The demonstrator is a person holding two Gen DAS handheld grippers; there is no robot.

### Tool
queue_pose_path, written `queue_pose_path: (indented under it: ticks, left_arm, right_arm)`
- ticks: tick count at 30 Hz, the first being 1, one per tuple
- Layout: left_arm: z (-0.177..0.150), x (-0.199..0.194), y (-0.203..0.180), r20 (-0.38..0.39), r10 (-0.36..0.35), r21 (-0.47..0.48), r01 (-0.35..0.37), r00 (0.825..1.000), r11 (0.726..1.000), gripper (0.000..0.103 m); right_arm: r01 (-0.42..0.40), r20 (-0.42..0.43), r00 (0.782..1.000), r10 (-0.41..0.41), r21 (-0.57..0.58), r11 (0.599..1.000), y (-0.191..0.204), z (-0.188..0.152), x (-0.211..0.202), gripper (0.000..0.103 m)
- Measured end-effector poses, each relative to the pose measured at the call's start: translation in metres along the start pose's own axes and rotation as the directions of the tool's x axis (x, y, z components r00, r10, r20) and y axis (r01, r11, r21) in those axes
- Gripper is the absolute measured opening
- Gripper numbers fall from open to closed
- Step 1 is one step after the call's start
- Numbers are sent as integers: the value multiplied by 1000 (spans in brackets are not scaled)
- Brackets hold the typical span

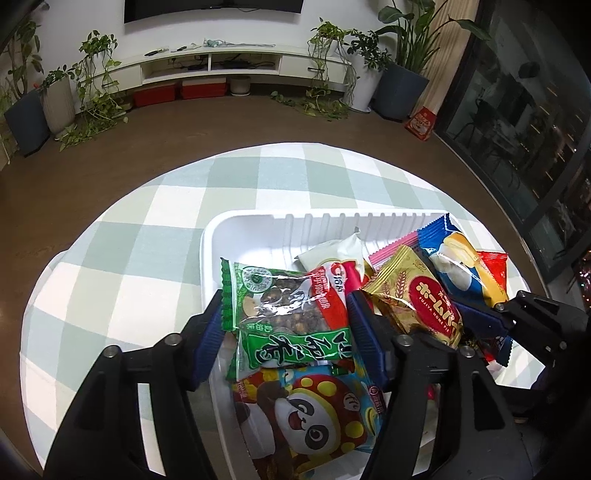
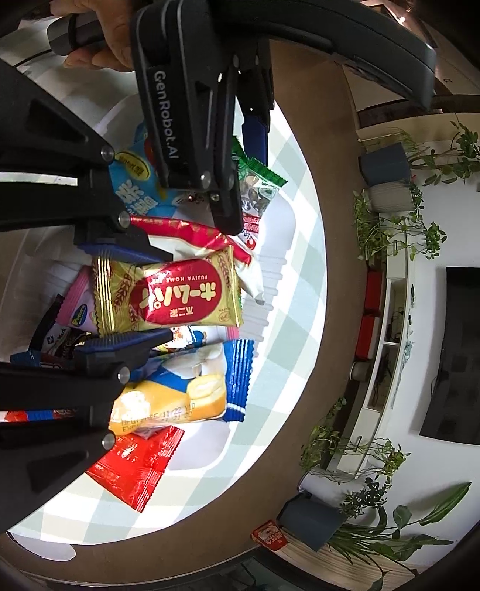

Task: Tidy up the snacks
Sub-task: 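Carry the green and gold packets into the white tray and release them, then withdraw both tools from the tray toward the last two packets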

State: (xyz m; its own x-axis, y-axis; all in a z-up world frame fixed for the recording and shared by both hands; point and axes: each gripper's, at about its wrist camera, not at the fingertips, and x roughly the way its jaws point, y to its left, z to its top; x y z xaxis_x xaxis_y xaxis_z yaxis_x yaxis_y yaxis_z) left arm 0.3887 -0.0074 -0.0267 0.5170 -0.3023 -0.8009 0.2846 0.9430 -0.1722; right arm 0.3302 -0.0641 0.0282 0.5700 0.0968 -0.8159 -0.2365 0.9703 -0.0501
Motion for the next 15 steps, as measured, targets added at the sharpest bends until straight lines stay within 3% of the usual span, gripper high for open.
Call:
queue_pose_path:
  ticks: [5,7,11,15]
  left_arm:
    - [0,-4,-5,7,7,13,-7,1000,1000,69]
    - [0,-6,-5,10,1,13,-1,1000,1000,77]
    - [1,-13,-4,33,0,3,0,999,1000,78]
    - [0,-25,-3,49,-10,-2,10,999,1000,78]
  right_arm:
    - [13,-1,1000,-13,-11,1000,2,-1,1,41]
    - [19,-2,1000,-19,-11,1000,3,0,0,42]
    - [30,7,1000,-30,-11,999,3,1,-4,54]
    - [41,25,999,-41,-14,999,2,-1,-14,59]
